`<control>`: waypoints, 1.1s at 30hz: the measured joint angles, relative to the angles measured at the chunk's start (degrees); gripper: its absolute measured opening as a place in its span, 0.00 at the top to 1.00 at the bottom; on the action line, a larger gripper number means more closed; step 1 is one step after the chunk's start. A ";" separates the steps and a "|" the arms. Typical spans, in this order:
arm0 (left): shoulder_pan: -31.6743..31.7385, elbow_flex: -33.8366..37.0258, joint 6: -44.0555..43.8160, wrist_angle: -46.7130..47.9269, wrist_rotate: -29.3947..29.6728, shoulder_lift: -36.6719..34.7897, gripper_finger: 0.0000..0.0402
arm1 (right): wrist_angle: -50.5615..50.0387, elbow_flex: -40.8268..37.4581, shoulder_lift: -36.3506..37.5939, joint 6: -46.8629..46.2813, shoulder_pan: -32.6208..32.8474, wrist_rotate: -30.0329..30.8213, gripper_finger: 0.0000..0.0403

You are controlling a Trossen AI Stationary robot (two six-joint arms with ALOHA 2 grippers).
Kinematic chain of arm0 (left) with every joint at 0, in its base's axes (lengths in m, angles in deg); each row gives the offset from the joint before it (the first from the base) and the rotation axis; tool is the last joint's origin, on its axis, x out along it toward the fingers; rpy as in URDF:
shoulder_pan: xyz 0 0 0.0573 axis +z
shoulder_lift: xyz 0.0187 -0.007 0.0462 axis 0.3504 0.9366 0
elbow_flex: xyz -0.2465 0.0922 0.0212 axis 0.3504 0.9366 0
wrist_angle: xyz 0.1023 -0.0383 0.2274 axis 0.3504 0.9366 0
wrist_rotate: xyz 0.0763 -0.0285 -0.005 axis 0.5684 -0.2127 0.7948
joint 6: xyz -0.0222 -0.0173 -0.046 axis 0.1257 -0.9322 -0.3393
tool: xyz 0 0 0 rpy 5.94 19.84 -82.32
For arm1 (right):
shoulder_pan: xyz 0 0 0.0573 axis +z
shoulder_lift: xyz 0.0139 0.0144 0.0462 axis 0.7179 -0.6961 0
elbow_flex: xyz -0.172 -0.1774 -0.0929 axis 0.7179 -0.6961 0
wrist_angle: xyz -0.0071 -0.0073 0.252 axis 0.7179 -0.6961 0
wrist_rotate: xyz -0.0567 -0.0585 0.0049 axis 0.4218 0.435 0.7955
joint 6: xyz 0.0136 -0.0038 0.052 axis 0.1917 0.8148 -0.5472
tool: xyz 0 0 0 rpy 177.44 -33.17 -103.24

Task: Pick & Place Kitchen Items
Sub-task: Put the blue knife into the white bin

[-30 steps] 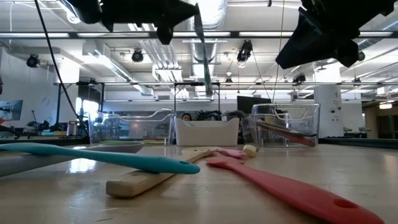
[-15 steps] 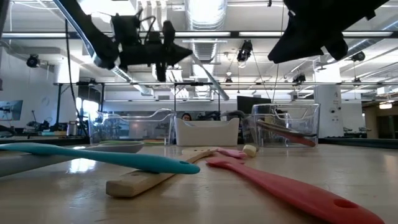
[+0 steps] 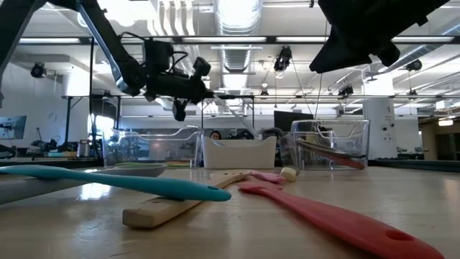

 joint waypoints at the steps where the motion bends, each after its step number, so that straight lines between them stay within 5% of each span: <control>1: 0.01 -0.53 -0.10 2.15 0.94 0.03 1.00 | -0.09 0.00 0.00 0.00 0.00 0.00 0.80; 13: -0.75 -3.96 -3.51 19.34 6.23 0.17 1.00 | -0.19 0.00 0.73 2.34 0.01 0.00 0.83; 33: -0.88 -4.01 -8.30 21.25 6.59 3.88 0.99 | -0.14 0.00 1.14 2.66 0.02 0.04 0.82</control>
